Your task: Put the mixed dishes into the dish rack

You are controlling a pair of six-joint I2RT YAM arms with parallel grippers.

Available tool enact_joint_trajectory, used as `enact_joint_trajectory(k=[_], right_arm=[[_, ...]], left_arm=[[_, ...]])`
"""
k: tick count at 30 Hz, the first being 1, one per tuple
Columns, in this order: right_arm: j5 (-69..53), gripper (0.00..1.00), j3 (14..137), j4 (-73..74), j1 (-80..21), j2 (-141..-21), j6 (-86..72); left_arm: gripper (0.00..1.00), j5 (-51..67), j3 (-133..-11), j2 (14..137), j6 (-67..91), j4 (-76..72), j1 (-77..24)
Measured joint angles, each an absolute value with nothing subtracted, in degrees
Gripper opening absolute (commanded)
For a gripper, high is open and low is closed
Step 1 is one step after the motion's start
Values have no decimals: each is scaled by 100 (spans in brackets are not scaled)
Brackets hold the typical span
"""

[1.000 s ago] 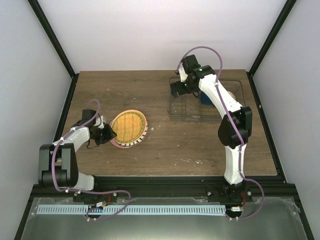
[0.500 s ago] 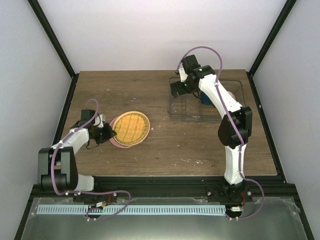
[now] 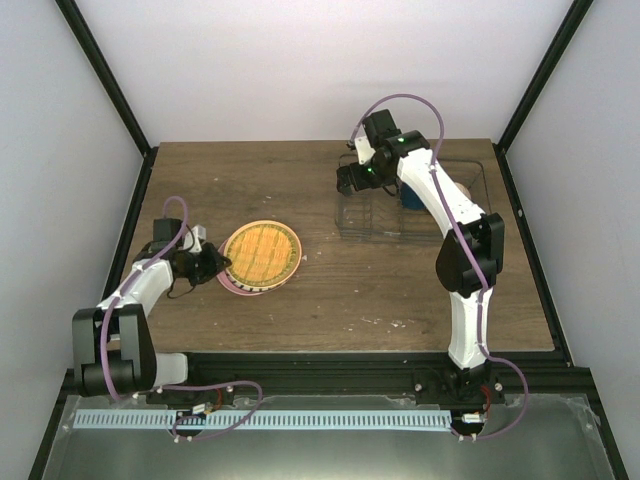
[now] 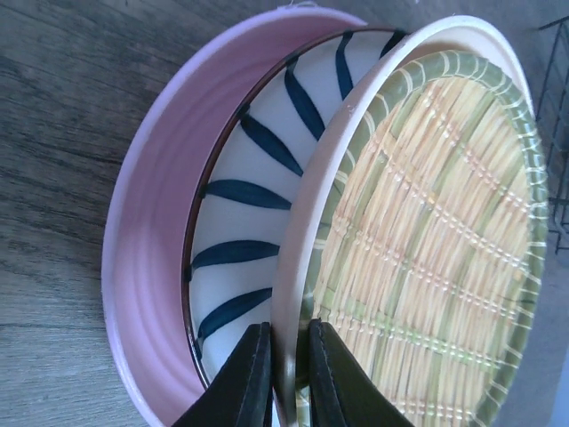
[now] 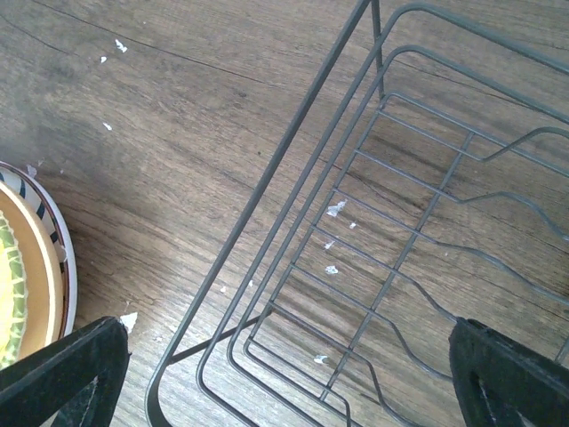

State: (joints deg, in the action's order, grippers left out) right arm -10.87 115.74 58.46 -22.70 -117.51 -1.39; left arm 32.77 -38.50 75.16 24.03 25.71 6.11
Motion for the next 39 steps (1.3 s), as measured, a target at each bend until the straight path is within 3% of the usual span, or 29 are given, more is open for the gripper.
enact_joint_trajectory(k=[23, 39], right_arm=[[-1151, 100, 11585, 5843, -2270, -11970, -137], [-1131, 100, 11839, 5802, -2270, -12132, -130]], left_arm=[[0, 4045, -3791, 7620, 2794, 1857, 1094], [0, 4163, -4648, 8449, 2906, 1509, 1094]])
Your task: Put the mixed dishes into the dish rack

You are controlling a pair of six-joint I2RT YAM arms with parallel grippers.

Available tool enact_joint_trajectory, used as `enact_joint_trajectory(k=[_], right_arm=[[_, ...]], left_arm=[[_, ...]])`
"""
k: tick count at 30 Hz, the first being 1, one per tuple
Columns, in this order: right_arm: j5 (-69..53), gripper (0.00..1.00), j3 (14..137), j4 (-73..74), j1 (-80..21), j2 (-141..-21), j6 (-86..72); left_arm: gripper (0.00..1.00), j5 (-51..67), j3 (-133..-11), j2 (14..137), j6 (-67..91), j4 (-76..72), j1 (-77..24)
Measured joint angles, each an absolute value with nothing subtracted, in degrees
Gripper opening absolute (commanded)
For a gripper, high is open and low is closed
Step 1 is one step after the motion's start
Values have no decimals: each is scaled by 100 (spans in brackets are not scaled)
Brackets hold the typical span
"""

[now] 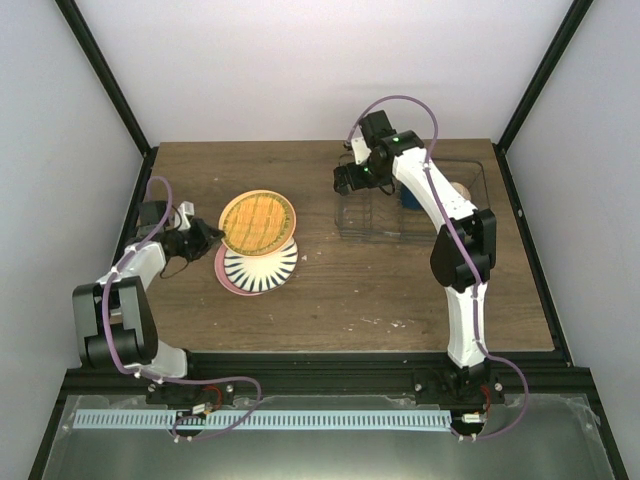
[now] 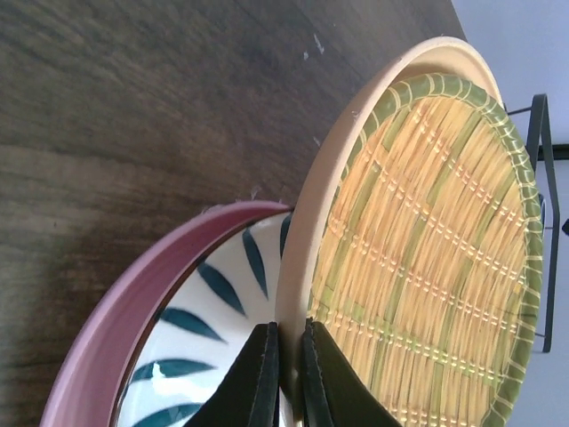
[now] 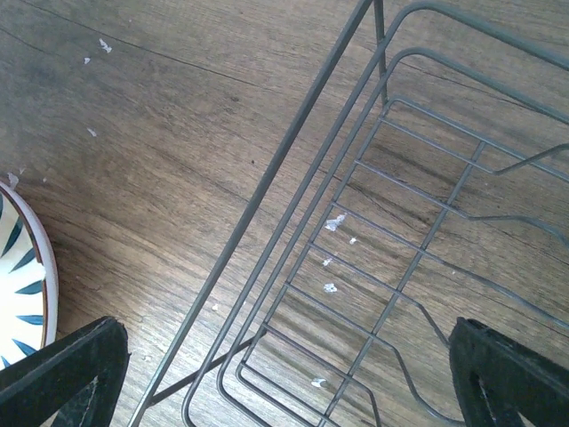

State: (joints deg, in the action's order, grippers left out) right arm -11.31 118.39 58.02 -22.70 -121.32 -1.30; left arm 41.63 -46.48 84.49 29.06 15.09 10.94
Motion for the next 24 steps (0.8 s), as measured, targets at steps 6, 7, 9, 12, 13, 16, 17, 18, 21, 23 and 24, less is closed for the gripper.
enact_joint_trajectory(k=[6, 7, 9, 12, 13, 16, 17, 18, 21, 23, 24], right_arm=[[-1105, 100, 11891, 5802, -2270, -12147, -130], [-1098, 100, 11920, 5804, -2270, -12147, -130], [-1090, 100, 11972, 5776, -2270, -12147, -130], [-1087, 100, 12007, 5741, -2270, -12147, -130], [-1090, 100, 12009, 5736, -2270, -12147, -130], [-1090, 100, 12007, 5734, -2270, -12147, -132], [-1087, 100, 12009, 5732, -2270, -12147, -134], [-1087, 100, 12009, 5732, -2270, -12147, -141], [-1087, 100, 12009, 5732, -2270, -12147, -167], [-1085, 100, 12031, 5734, -2270, -12158, -198], [-1085, 100, 12042, 5730, -2270, -12167, -204]], left_arm=[[0, 4167, -5059, 8923, 3009, 1273, 1096], [0, 4167, -5131, 9002, 3011, 1247, 1098], [0, 4169, -5328, 9209, 3011, 1179, 1107], [0, 4169, -5629, 9564, 3011, 1076, 1138], [0, 4167, -5732, 9692, 3011, 1028, 1149], [0, 4163, -6007, 10062, 3011, 930, 1192], [0, 4165, -6097, 10191, 3015, 899, 1212], [0, 4163, -6184, 10309, 3024, 867, 1236], [0, 4160, -6477, 10661, 3035, 843, 1315], [0, 4147, -6746, 10916, 3028, 856, 1356], [0, 4132, -6851, 11015, 3026, 856, 1369]])
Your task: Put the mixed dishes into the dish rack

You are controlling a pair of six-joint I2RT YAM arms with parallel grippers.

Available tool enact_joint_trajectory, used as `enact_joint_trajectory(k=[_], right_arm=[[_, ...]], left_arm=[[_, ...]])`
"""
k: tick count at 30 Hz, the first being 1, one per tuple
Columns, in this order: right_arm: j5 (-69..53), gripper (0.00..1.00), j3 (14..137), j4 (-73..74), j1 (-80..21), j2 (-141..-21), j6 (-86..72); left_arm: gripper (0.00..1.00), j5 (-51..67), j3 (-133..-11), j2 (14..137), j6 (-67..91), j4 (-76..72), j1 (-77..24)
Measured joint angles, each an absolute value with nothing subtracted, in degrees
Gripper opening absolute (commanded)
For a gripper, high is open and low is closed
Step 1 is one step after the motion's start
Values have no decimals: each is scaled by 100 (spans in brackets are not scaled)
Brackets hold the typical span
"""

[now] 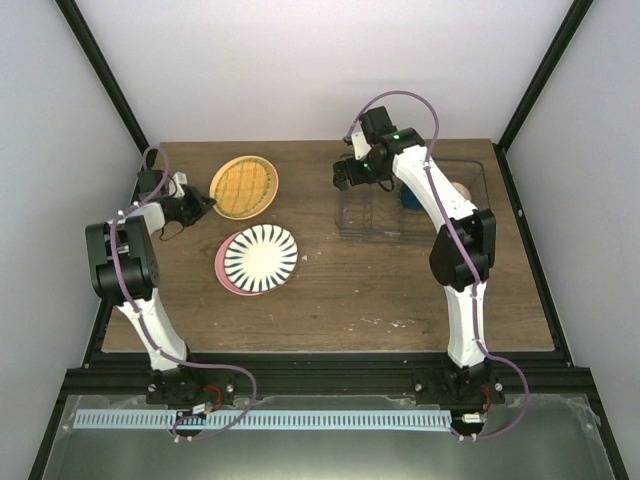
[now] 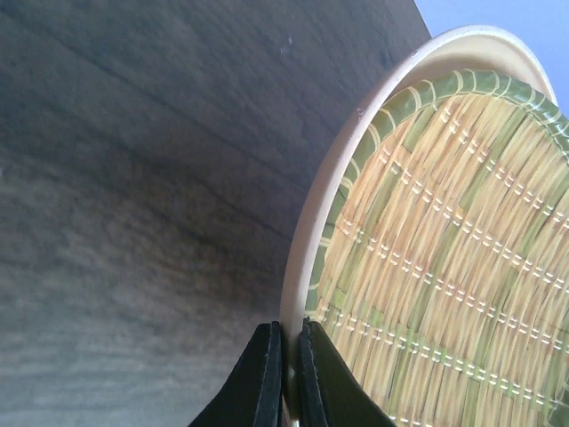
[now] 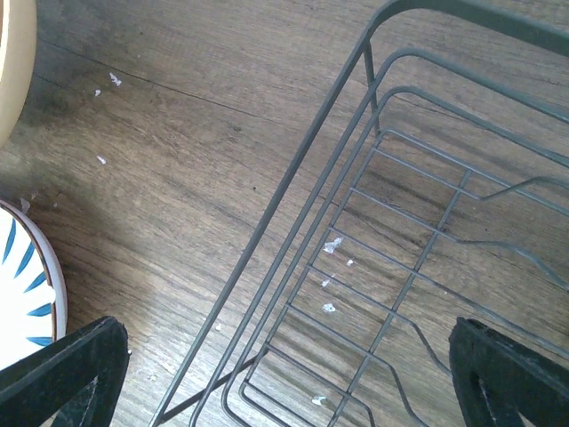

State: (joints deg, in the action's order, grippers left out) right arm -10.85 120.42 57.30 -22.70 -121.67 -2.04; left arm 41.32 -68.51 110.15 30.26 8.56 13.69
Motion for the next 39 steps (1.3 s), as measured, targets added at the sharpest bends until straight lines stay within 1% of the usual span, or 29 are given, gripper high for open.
enact_joint_trajectory(k=[8, 17, 18, 27, 39], right_arm=[[-1024, 100, 12223, 5739, -2270, -12416, -237], [-1007, 100, 12527, 5787, -2270, -12652, -233], [-1009, 100, 12580, 5787, -2270, -12663, -231], [-1000, 100, 12619, 5787, -2270, -12696, -196], [-1002, 100, 12619, 5784, -2270, -12698, -193]], left_arm=[[0, 4071, -7463, 11605, 3009, 921, 1389], [0, 3927, -7682, 11867, 2919, 1275, 1389], [1, 3911, -7682, 11867, 2912, 1302, 1389], [21, 3726, -7684, 11876, 2753, 1647, 1389], [28, 3625, -7684, 11778, 2679, 1826, 1385]])
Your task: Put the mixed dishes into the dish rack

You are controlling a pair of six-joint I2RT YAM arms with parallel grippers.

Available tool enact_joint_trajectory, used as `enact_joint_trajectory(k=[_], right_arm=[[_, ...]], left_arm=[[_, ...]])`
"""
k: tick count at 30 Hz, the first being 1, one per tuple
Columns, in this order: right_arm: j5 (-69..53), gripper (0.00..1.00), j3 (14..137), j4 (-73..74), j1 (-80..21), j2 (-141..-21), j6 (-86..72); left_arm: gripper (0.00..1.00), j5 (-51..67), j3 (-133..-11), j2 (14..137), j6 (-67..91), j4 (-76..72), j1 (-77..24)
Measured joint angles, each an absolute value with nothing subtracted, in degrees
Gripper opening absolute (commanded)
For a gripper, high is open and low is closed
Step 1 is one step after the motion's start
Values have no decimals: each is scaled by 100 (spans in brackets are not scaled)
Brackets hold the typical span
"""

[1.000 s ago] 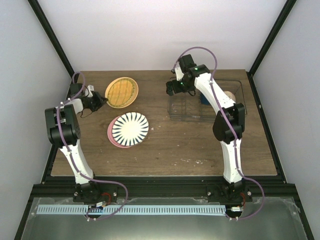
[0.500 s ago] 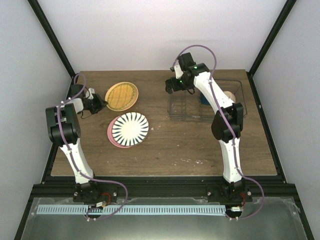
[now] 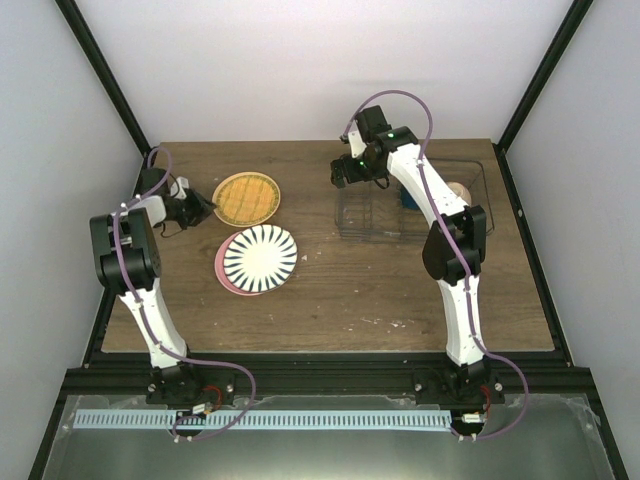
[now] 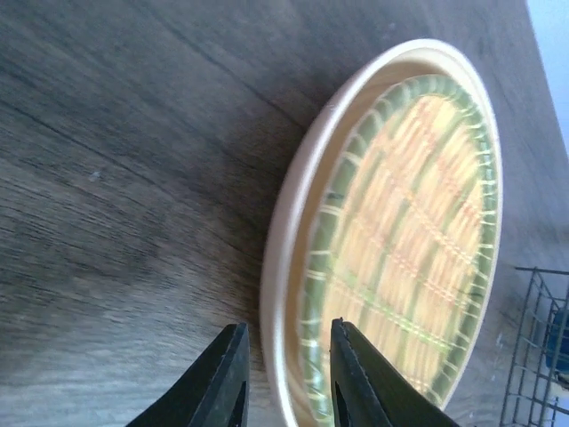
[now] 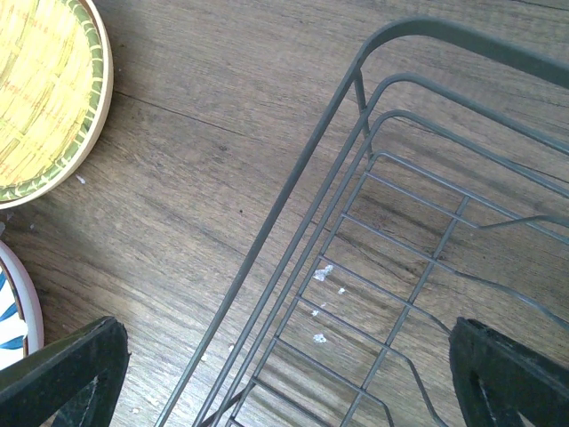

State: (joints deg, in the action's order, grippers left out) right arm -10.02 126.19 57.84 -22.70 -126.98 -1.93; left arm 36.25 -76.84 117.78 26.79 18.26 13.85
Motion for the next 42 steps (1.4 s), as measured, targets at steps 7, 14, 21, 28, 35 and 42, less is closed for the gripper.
enact_joint_trajectory(k=[7, 14, 21, 28, 35, 42], right_arm=[[-1002, 100, 12619, 5784, -2270, -12698, -193], [-1002, 100, 12619, 5784, -2270, -12698, -193], [-980, 100, 12619, 5787, -2270, -12698, -193], [-930, 100, 12619, 5791, -2270, -12698, -193], [-893, 100, 12619, 5813, -2270, -12702, -193], [-886, 100, 12619, 5826, -2270, -12702, -193]], left_arm=[[45, 3664, -8189, 11434, 2637, 1988, 1385], [79, 3723, -8573, 11445, 2563, 2025, 1376], [84, 3441, -8910, 11821, 2276, 2486, 1155], [83, 3203, -9325, 12020, 2021, 2904, 794], [83, 3033, -9419, 12147, 1887, 3100, 746], [82, 2910, -9419, 12175, 1778, 3262, 749]])
